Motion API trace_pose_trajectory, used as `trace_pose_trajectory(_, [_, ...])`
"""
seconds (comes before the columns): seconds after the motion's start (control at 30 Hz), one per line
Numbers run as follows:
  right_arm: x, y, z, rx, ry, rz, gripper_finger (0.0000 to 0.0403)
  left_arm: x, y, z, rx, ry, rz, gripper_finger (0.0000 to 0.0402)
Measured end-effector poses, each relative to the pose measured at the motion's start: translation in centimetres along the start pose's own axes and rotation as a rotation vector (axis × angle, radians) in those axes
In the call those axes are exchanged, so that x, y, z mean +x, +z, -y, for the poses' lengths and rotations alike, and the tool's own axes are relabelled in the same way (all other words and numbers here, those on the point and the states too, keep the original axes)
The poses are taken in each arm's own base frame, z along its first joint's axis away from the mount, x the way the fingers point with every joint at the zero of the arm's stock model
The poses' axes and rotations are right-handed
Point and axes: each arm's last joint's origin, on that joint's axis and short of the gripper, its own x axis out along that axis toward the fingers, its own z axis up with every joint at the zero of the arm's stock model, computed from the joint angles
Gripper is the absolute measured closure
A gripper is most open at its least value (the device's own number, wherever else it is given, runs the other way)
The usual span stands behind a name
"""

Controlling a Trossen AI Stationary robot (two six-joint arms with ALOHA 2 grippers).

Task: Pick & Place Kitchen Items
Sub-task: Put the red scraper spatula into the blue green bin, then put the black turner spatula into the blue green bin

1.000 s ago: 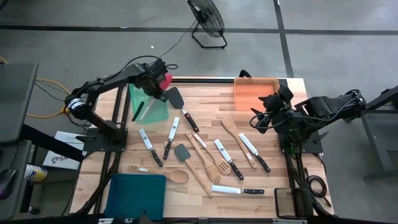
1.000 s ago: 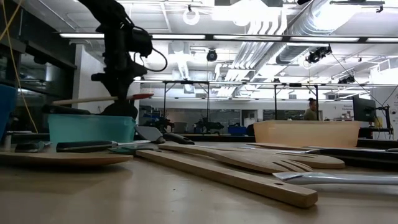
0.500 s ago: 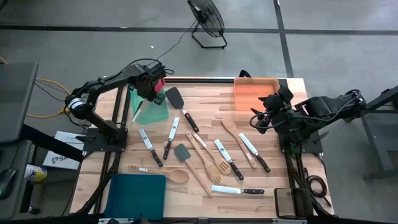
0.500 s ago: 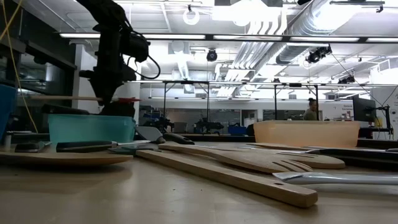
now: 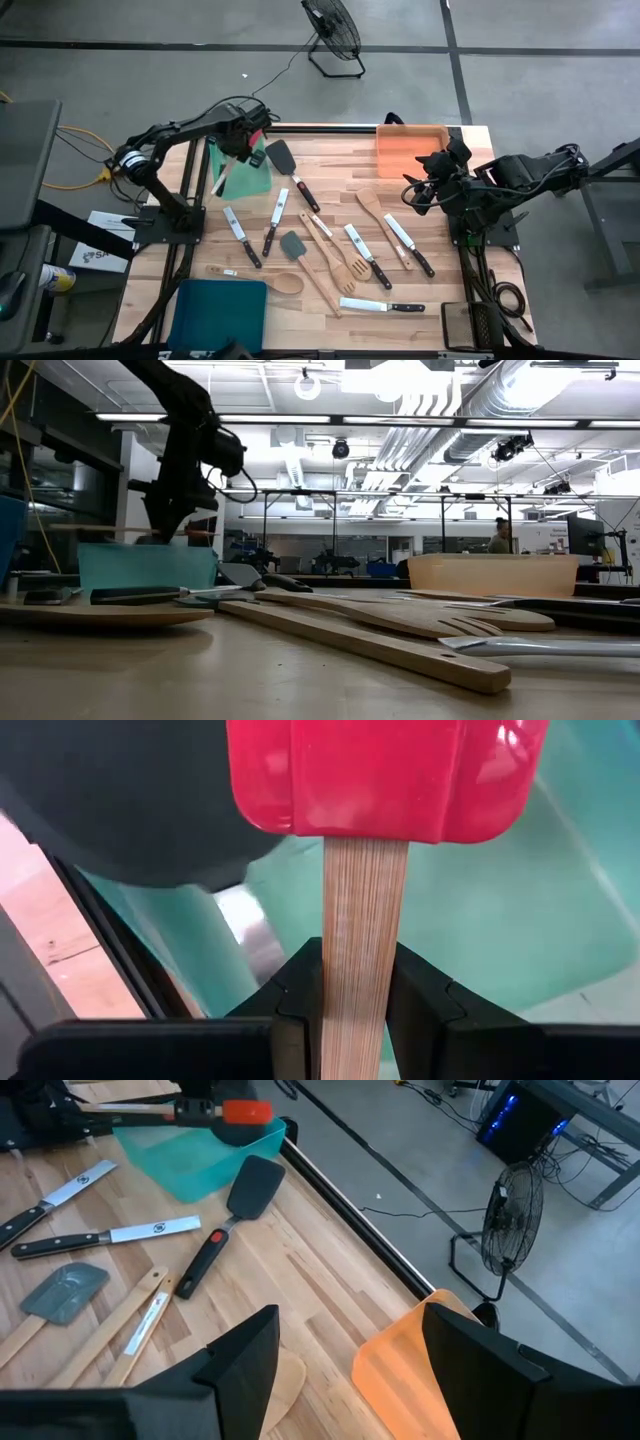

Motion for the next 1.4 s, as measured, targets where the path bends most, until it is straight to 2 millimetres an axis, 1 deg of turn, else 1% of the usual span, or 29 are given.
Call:
trace_pose_trajectory(0.13, [0.0, 0.0, 0.0, -0.001, 0.000, 0.000, 0.0164, 0.8, 0.3, 0.3, -0.017, 0.016, -0.028, 0.0329])
trace_pose_trajectory(0.3, [0.0, 0.0, 0.0, -0.002, 0.000, 0.000, 0.0164, 1.5, 0.5, 0.6, -0.039, 0.038, -0.040, 0.0295])
trace_pose_trajectory(0.5, [0.0, -0.1, 0.0, -0.002, 0.014, -0.013, 0.0164, 1.5, 0.7, 0.7, -0.049, 0.033, -0.031, 0.0286])
trace_pose_trajectory(0.67, [0.0, -0.1, -0.1, -0.001, 0.023, -0.020, 0.0164, 0.4, 1.2, 0.6, -0.048, 0.016, -0.020, 0.0284])
trace_pose_trajectory(0.9, [0.0, -0.1, -0.1, 0.001, 0.031, -0.028, 0.0164, -2.7, 2.0, 0.2, -0.029, -0.025, -0.001, 0.0283])
trace_pose_trajectory(1.07, [0.0, -0.1, -0.1, 0.021, 0.041, -0.036, 0.0164, -4.1, 2.1, 1.7, 0.049, -0.153, 0.022, 0.0283])
trace_pose_trajectory(1.27, [0.0, -0.1, -0.1, 0.029, 0.040, -0.037, 0.0164, -5.6, 2.1, 4.5, 0.125, -0.327, 0.110, 0.0282])
trace_pose_trajectory(1.33, [0.0, -0.2, -0.1, 0.029, 0.042, -0.038, 0.0164, -6.0, 1.9, 5.5, 0.206, -0.376, 0.141, 0.0282])
trace_pose_trajectory(1.4, [0.0, -0.2, -0.1, 0.028, 0.044, -0.040, 0.0164, -6.4, 1.6, 6.5, 0.352, -0.402, 0.192, 0.0282])
